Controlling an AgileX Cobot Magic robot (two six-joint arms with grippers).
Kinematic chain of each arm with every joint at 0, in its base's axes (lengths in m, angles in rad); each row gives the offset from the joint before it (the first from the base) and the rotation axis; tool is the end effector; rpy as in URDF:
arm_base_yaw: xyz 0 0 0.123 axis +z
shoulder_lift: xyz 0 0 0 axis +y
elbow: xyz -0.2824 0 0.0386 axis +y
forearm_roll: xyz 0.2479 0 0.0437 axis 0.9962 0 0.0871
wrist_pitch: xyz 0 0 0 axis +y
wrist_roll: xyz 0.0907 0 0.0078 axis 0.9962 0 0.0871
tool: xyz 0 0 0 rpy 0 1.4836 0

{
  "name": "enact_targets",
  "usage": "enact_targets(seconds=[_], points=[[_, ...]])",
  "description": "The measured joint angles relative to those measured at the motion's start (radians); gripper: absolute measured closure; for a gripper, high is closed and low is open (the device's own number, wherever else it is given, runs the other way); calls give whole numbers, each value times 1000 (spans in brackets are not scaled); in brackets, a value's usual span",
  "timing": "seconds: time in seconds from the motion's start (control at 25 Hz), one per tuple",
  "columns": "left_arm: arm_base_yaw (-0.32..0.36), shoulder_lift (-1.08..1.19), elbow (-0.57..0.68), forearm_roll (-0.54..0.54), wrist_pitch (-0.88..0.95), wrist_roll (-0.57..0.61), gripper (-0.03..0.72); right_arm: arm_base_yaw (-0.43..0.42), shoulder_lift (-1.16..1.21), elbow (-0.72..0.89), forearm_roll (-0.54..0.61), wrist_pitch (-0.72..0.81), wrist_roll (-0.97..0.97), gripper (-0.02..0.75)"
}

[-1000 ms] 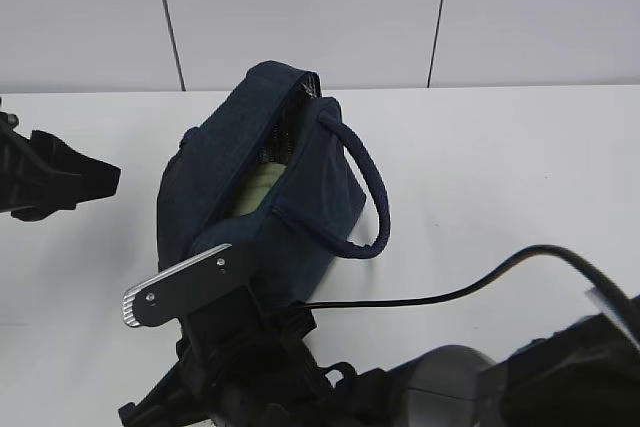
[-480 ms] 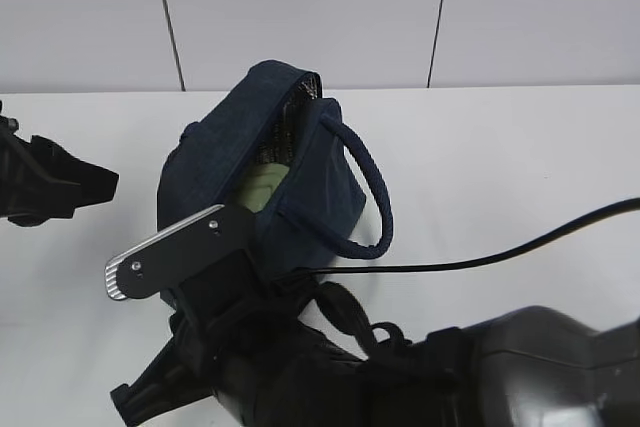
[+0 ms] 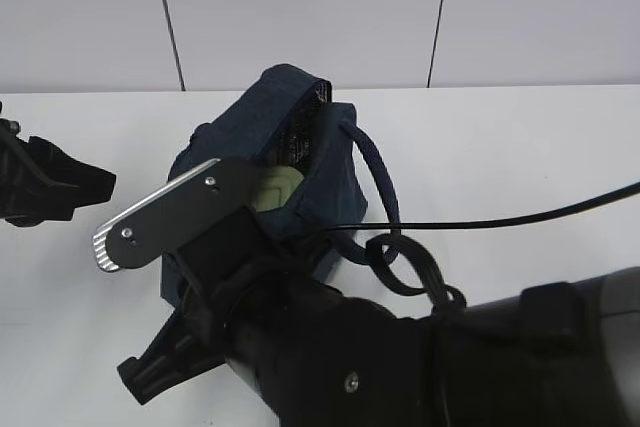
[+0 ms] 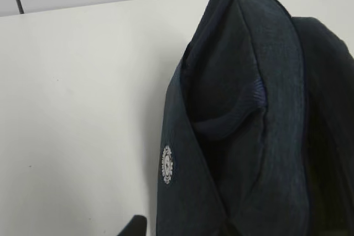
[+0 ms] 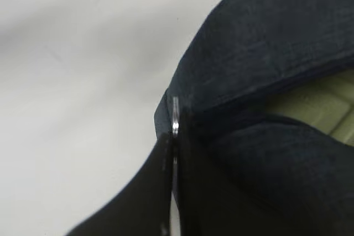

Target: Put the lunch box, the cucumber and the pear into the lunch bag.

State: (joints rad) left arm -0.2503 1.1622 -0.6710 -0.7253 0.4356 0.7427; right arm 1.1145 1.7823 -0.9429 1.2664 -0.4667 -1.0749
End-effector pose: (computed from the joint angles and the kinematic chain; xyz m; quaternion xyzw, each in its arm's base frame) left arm 0.2135 -0.0810 0.2602 0.1989 0.8853 -0.1656 0.3863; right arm 0.1949 0.3086 0.1890 -0.3065 0.8136 0.1131 0.4810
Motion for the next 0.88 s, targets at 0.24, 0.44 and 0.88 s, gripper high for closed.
enact_targets(seconds=[0.24,0.44,0.88], points=[[0,33,0,1,22,0,445,0,-43,0,9,0,-55,738],[0,90,0,1,75,53,446,0,-53,0,17,-14,-95,738],[-1,100,87,-397,139,825,446,0,-53,-37,25,-17,-107,738]])
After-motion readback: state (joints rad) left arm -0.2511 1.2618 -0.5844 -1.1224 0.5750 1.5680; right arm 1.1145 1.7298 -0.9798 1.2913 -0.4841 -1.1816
